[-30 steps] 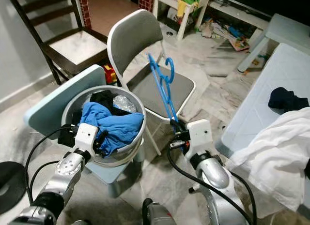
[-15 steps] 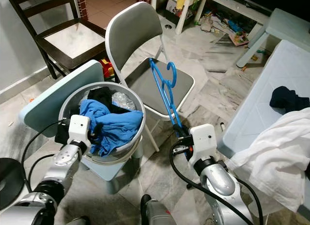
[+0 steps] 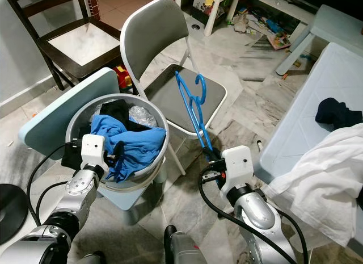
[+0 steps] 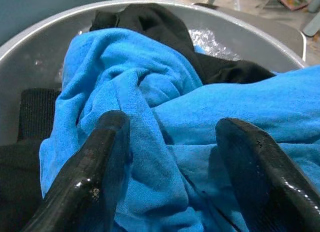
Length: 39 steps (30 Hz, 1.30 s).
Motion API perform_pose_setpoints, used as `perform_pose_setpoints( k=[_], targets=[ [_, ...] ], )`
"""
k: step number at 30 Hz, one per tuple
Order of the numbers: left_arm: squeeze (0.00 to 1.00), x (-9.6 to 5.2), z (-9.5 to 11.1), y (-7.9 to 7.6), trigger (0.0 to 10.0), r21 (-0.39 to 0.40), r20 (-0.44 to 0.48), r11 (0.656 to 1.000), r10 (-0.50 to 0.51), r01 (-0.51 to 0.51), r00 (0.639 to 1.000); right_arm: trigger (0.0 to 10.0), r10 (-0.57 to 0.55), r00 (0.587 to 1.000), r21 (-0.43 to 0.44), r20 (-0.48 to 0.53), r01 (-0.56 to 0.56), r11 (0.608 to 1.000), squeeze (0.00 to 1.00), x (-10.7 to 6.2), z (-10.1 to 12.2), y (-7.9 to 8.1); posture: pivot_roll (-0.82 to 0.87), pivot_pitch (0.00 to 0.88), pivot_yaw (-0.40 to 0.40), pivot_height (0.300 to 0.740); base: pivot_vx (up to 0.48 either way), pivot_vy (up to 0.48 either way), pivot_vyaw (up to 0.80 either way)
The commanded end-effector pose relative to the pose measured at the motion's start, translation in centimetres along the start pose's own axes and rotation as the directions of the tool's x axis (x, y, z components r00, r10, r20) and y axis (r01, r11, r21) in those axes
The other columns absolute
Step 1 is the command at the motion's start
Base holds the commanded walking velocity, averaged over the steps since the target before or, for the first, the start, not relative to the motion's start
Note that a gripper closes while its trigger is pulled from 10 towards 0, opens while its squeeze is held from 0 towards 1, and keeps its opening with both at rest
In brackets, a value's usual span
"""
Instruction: Hang hanger
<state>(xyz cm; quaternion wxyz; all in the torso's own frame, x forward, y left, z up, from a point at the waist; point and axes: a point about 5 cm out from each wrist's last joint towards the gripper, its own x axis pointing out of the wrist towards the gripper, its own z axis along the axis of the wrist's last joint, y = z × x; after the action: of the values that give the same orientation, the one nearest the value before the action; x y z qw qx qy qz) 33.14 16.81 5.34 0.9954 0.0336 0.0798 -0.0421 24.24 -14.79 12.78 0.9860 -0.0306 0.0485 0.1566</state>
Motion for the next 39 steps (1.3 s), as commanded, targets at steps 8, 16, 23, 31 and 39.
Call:
perform_pose_setpoints(
  k=[8,16,23,31,39],
  targets=[
    [1.00,-0.5,-2.6,-0.5,10.0,-0.045,-0.193,0.999,-0.001,-0.008,0.981,10.0,-0.020,1.000,-0.010,0.005,0.020,1.000,0.00,-0.4,0.3,-0.4,-0.37,0.285,-0.153,0.740,0.000,0.000,0.00],
    [0.00,-0.7,-3.2,-0.4,0.0,-0.066,-0.241,0.998,-0.017,0.001,0.970,10.0,-0.022,1.000,-0.011,0.005,0.022,1.000,0.00,-0.5,0.4,-0.4,-0.38,0.279,-0.152,0.740,0.000,0.000,0.00],
    [0.00,-0.5,-2.8,0.0,0.0,-0.076,-0.228,0.997,-0.008,-0.009,0.974,10.0,-0.021,1.000,-0.009,0.006,0.021,1.000,0.00,-0.3,0.3,-0.3,-0.37,0.276,-0.149,0.740,0.000,0.000,0.00],
    [0.00,-0.2,-2.2,0.4,0.0,-0.093,-0.204,0.995,-0.001,-0.019,0.979,10.0,-0.020,1.000,-0.006,0.010,0.020,1.000,0.00,0.0,0.3,-0.3,-0.36,0.273,-0.146,0.740,0.000,0.000,0.00],
    [0.00,0.2,-1.4,0.4,0.0,-0.106,-0.176,0.994,0.002,-0.021,0.984,10.0,-0.019,1.000,-0.004,0.014,0.019,1.000,0.00,0.2,0.3,-0.2,-0.35,0.264,-0.141,0.740,0.000,0.000,0.00]
  ],
)
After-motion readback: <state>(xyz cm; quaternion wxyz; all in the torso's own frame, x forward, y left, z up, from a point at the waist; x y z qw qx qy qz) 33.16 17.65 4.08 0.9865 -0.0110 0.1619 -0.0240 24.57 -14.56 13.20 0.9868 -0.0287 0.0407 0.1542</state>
